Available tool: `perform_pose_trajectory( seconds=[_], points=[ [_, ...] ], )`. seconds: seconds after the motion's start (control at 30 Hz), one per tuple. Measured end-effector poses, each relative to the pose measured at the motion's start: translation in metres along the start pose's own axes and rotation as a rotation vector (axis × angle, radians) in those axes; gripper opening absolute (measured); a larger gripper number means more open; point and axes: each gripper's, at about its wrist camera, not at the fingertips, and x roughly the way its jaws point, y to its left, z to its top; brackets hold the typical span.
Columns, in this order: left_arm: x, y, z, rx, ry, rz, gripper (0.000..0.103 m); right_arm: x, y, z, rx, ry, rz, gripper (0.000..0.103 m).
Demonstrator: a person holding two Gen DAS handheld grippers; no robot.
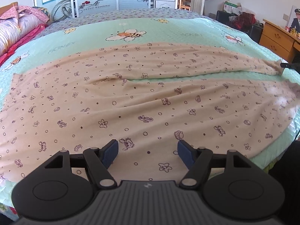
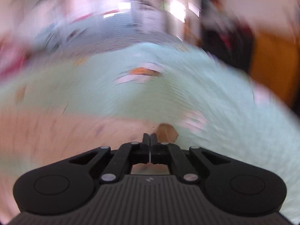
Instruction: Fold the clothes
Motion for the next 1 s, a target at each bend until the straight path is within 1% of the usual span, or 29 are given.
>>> perform_pose_trajectory(
  seconds=[0.03,0.1,0.13,0.2,0.23,0.3,0.33,0.43,0.5,0.57,0.63,0.67,0.73,0.8,0.9,1.0],
  points=[
    [0.001,-0.002,0.0,0.004,0.002,-0.004,0.072,-0.013,0.028,-0.008,-0.13,-0.027,-0.014,0.002],
    [0.001,-0.007,0.0,0.013,0.002,-0.014,0.072,-0.032,0.07,-0.031,-0.301,-0.073,-0.054,0.002],
    [0.0,-0.009,0.0,0.02,0.001,-0.019,0.072,-0.039,0.087,-0.042,-0.357,-0.089,-0.076,0.002],
    [-0.003,-0.013,0.001,0.034,-0.004,-0.025,0.072,-0.047,0.104,-0.057,-0.349,-0.091,-0.096,0.005],
    [-0.004,-0.014,0.001,0.04,-0.008,-0.024,0.072,-0.05,0.104,-0.059,-0.306,-0.092,-0.091,0.011],
    [-0.006,-0.013,0.001,0.035,-0.011,-0.018,0.072,-0.056,0.104,-0.062,-0.215,-0.097,-0.082,0.015],
    [-0.005,-0.012,0.001,0.028,-0.011,-0.015,0.072,-0.06,0.098,-0.059,-0.149,-0.114,-0.078,0.017],
    [-0.005,-0.008,0.001,0.009,-0.01,-0.008,0.072,-0.071,0.079,-0.05,0.047,-0.155,-0.071,0.037],
    [-0.004,-0.009,0.0,0.007,-0.004,-0.012,0.072,-0.068,0.065,-0.044,0.159,-0.161,-0.061,0.044],
    [-0.003,-0.011,-0.001,0.011,0.002,-0.016,0.072,-0.058,0.051,-0.039,0.284,-0.142,-0.04,0.044],
    [-0.004,-0.011,-0.002,0.017,0.005,-0.017,0.072,-0.044,0.039,-0.035,0.394,-0.119,0.01,0.044],
    [-0.004,-0.011,-0.002,0.02,0.006,-0.016,0.072,-0.037,0.036,-0.034,0.417,-0.113,0.026,0.044],
    [-0.005,-0.009,-0.002,0.018,0.007,-0.007,0.072,-0.026,0.039,-0.031,0.405,-0.087,0.001,0.044],
    [-0.005,-0.006,-0.002,0.008,0.005,0.003,0.072,-0.029,0.044,-0.028,0.341,-0.102,-0.068,0.044],
    [-0.003,-0.003,-0.002,-0.005,0.014,0.008,0.072,-0.038,0.047,-0.029,0.21,-0.117,-0.137,0.044],
    [0.0,-0.006,-0.004,-0.003,0.025,0.0,0.072,-0.041,0.052,-0.032,0.003,-0.056,-0.169,0.044]
  ],
)
